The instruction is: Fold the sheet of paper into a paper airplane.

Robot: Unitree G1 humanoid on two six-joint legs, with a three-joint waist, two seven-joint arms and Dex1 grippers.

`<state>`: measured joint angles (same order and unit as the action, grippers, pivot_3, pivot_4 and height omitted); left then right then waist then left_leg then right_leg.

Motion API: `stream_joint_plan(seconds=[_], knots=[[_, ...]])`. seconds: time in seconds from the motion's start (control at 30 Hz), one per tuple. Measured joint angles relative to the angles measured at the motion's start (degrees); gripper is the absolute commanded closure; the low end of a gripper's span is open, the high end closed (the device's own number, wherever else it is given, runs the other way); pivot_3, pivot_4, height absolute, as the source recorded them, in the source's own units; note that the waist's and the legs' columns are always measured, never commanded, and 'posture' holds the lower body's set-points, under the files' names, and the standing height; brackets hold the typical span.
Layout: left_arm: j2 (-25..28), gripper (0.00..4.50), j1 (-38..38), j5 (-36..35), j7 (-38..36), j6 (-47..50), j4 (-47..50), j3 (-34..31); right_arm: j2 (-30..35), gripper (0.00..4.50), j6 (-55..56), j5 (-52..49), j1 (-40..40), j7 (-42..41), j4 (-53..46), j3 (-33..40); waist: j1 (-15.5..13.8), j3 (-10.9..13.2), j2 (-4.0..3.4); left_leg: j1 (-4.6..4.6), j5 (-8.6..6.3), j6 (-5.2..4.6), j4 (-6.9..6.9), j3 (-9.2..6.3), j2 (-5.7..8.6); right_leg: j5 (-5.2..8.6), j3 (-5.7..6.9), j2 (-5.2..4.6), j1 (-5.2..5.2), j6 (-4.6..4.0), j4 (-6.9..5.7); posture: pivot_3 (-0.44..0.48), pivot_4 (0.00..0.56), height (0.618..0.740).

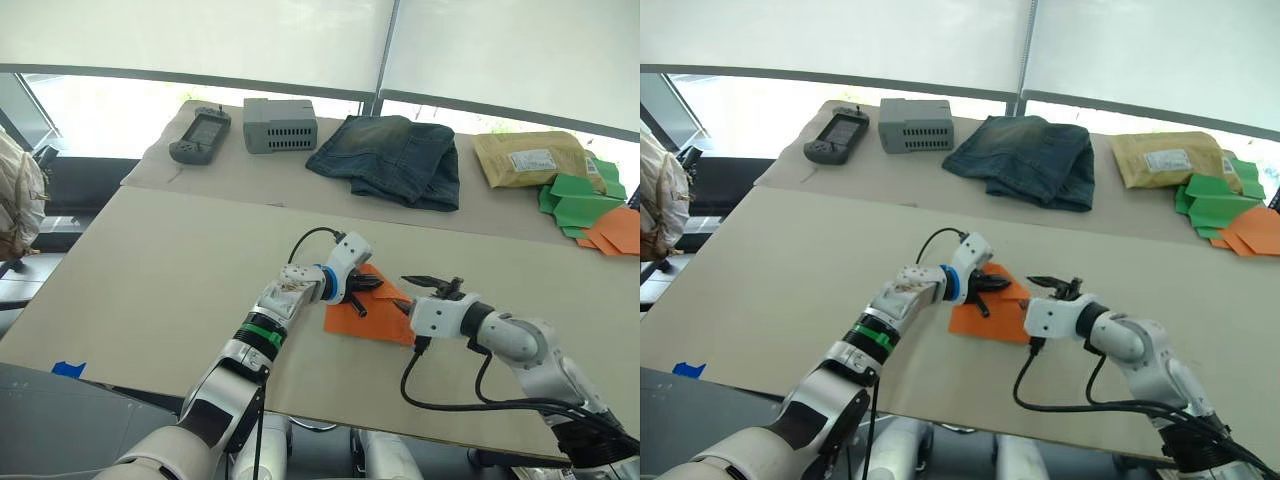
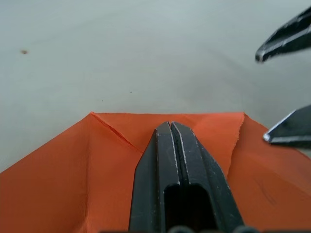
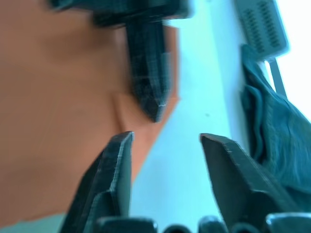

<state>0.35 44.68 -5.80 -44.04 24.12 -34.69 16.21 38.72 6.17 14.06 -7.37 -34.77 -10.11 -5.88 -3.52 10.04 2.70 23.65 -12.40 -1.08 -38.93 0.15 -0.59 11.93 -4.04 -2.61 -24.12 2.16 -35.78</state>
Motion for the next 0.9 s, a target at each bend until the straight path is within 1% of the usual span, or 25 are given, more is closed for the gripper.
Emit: stream_joint_plan(seconds=[0.1, 0.13, 0.17, 0.23, 0.43, 0.73, 0.9], knots=[[-0.02, 4.5, -0.01, -0.01, -0.04, -0.04, 0.01, 0.05, -3.66, 4.13, -4.42, -3.9, -1.07, 0.39, 0.83, 1.56, -0.02, 0.0, 0.0, 0.02, 0.0, 0.0, 0.0, 0.0, 0.0, 0.0, 0.0, -0.01, -0.01, 0.0, 0.0, 0.0, 0.15, 0.728], [0.05, 4.5, -0.05, -0.02, -0.07, -0.05, 0.02, 0.01, -5.62, 4.39, -7.07, -4.76, -1.82, 0.8, 1.27, 2.04, 0.01, 0.0, 0.0, 0.02, 0.0, 0.0, -0.01, 0.0, -0.02, 0.0, 0.01, 0.0, 0.0, 0.0, 0.01, 0.0, 0.15, 0.728], [0.04, 4.5, -0.05, -0.02, -0.07, -0.07, 0.05, 0.01, -7.02, 4.49, -9.09, -5.61, -2.65, 1.13, 1.89, 2.15, 0.01, -0.01, -0.02, 0.02, 0.0, 0.0, 0.0, 0.0, -0.01, 0.0, 0.0, -0.01, -0.02, -0.01, 0.0, 0.0, 0.15, 0.728], [0.02, 4.5, -0.05, -0.02, -0.11, -0.07, 0.08, 0.05, -8.68, 4.49, -12.71, -6.28, -3.63, 1.23, 2.39, 2.04, -0.04, -0.01, -0.03, 0.05, 0.0, 0.0, 0.0, -0.01, -0.01, 0.0, 0.02, 0.0, -0.03, -0.01, 0.0, 0.0, 0.15, 0.728], [0.04, 4.5, -0.15, -0.17, 0.06, -0.23, 0.08, -0.66, -13.21, 4.49, -20.91, -7.08, -3.24, 2.27, 4.64, 0.89, -0.01, -0.03, -0.06, 0.07, 0.0, 0.0, 0.0, -0.01, -0.01, -0.02, 0.01, -0.01, -0.06, 0.01, -0.01, 0.0, 0.15, 0.728], [0.14, 4.5, -0.27, -0.12, 0.08, -0.3, 0.08, -0.8, -13.52, 4.49, -21.63, -8.72, 0.15, 2.9, 2.04, 0.98, 0.14, -0.04, -0.08, 0.03, 0.0, 0.0, 0.0, -0.02, -0.01, -0.06, 0.03, 0.0, -0.01, 0.09, 0.0, 0.0, 0.15, 0.728], [0.1, 4.5, -0.27, -0.12, 0.01, -0.34, 0.08, -0.73, -13.05, 4.49, -21.97, -9.8, 4.03, 3.01, -0.6, 2.29, 0.09, -0.05, -0.09, 0.04, 0.0, 0.0, 0.0, -0.02, -0.01, -0.05, 0.03, -0.01, -0.01, 0.08, 0.01, 0.0, 0.15, 0.728]])
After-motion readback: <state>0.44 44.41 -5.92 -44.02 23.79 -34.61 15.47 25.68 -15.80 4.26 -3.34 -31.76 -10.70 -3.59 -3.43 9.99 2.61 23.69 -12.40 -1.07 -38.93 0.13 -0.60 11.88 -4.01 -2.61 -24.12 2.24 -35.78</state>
